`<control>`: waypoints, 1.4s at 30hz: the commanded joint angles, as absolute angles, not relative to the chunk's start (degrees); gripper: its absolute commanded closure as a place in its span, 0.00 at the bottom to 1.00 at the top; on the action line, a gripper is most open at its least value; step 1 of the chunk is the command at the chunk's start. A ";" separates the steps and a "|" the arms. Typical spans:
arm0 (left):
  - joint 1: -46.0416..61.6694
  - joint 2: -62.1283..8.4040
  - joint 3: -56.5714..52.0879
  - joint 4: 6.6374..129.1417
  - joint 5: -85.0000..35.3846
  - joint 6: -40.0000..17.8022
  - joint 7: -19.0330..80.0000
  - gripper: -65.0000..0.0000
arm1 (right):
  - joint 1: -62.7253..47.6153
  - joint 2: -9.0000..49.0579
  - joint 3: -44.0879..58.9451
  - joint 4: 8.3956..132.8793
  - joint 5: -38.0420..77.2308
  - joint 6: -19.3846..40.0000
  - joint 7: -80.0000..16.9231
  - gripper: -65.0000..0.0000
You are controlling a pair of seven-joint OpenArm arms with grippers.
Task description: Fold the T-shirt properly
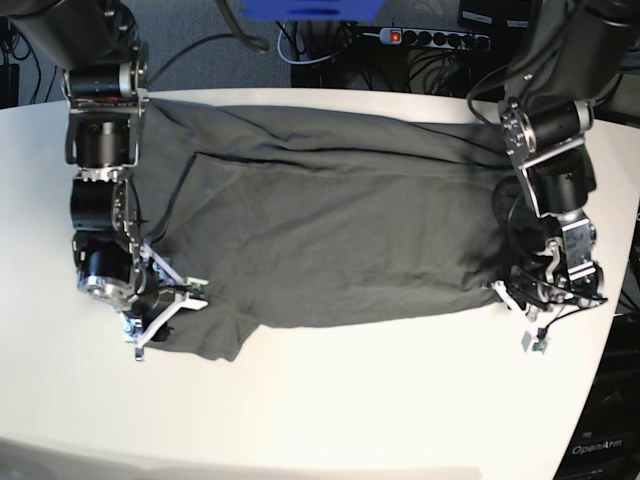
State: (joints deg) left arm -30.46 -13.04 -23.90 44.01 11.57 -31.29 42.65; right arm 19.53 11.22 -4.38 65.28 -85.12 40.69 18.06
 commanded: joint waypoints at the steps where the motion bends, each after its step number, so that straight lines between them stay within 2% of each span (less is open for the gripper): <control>1: -31.08 -13.32 -23.96 44.44 12.18 -31.25 44.09 0.97 | 21.67 11.47 -4.26 65.54 -85.00 40.00 18.24 0.48; 12: -31.16 -12.26 -23.87 44.62 12.26 -31.16 44.35 0.97 | 25.01 11.91 -7.60 60.00 -85.00 40.00 17.80 0.48; 24: -31.16 -12.26 -23.96 44.88 12.26 -31.08 44.44 0.97 | 25.19 12.18 -7.60 59.82 -85.00 40.00 18.24 0.49; 25: -31.16 -12.26 -23.96 44.88 12.26 -31.08 44.44 0.97 | 25.19 12.26 -7.60 59.56 -85.00 40.00 18.24 0.51; 30: -31.16 -12.26 -23.96 44.88 12.26 -31.08 44.44 0.97 | 26.77 12.26 -7.60 55.60 -85.00 40.00 17.71 0.74; 39: -31.16 -12.26 -23.87 44.88 12.26 -30.99 44.44 0.97 | 26.42 13.32 -7.52 55.78 -85.00 40.00 17.71 0.77; 42: -31.16 -12.26 -23.96 44.88 12.26 -30.99 44.44 0.97 | 26.33 13.32 -7.52 55.96 -85.00 40.00 17.10 0.85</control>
State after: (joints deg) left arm -30.46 -12.19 -24.01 44.53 12.01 -30.81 42.96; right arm 24.58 12.80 -7.64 54.76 -85.14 40.53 17.37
